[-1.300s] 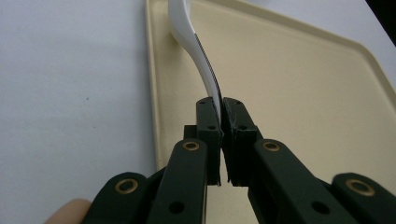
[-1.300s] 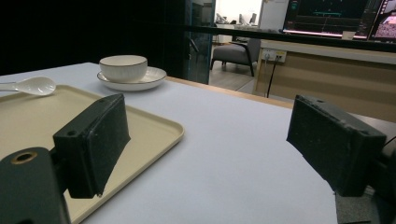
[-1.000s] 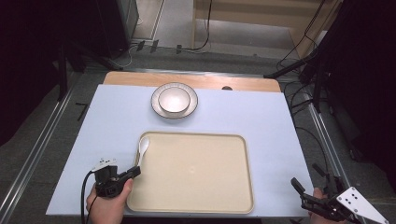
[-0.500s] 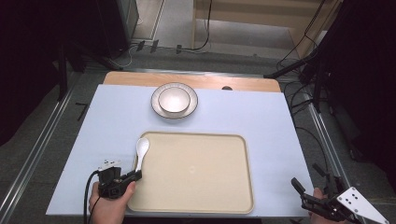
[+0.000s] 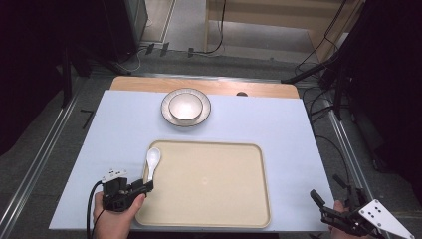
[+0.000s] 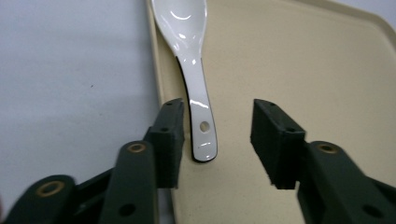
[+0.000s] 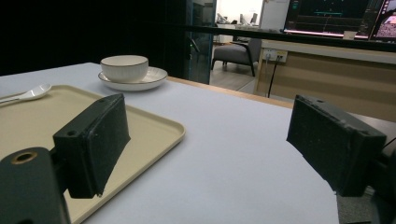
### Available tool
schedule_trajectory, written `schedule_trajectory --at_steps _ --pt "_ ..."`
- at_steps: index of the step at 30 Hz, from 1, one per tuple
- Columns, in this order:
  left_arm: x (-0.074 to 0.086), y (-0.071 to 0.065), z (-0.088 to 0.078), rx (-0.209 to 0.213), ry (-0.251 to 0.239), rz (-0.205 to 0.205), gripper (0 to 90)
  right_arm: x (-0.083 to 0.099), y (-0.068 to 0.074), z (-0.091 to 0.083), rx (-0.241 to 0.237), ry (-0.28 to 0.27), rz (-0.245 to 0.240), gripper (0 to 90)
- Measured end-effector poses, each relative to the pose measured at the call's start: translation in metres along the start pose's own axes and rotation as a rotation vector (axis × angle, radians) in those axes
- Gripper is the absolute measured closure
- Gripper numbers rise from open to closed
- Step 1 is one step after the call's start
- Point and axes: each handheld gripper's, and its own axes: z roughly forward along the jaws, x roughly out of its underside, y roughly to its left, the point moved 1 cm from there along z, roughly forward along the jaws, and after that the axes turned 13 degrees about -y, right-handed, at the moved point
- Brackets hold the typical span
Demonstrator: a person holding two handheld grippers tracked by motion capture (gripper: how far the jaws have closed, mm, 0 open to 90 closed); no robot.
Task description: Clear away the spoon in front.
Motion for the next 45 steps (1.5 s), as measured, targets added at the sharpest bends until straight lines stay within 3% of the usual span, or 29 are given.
schedule_trajectory --at_steps 4,7,11,15,17,19,22,30,37,45 --pt "-0.005 0.0 -0.002 0.059 -0.021 0.013 37.0 0.0 0.0 0.0 -0.001 0.001 0.001 12.9" --pt "-0.009 -0.001 -0.009 0.076 -0.083 0.029 28.1 0.0 0.0 0.0 -0.002 0.002 -0.001 12.9" --pt "-0.014 0.002 -0.013 0.019 -0.123 0.037 18.8 0.001 0.0 0.0 -0.005 0.004 -0.003 12.9" --pt "-0.016 0.01 -0.014 -0.025 -0.127 0.025 10.2 0.001 0.0 0.001 -0.005 0.005 -0.003 12.9" --pt "-0.018 0.012 -0.016 -0.025 -0.143 0.023 8.1 0.001 0.001 0.001 -0.007 0.008 -0.002 12.9" --pt "-0.019 0.014 -0.018 -0.014 -0.148 0.032 0.4 0.001 0.001 0.001 -0.007 0.008 -0.002 12.9" --pt "-0.02 0.015 -0.019 -0.015 -0.15 0.056 0.0 0.002 0.001 0.001 -0.005 0.01 0.0 12.9" --pt "-0.023 0.02 -0.023 -0.006 -0.183 0.063 0.0 0.003 0.001 0.002 -0.008 0.016 0.001 12.9" --pt "-0.026 0.028 -0.027 0.033 -0.216 0.067 0.0 0.003 0.001 0.002 -0.007 0.019 -0.002 12.9" --pt "-0.029 0.038 -0.03 0.018 -0.239 0.07 0.0 0.004 0.001 0.003 -0.006 0.022 -0.001 12.9"
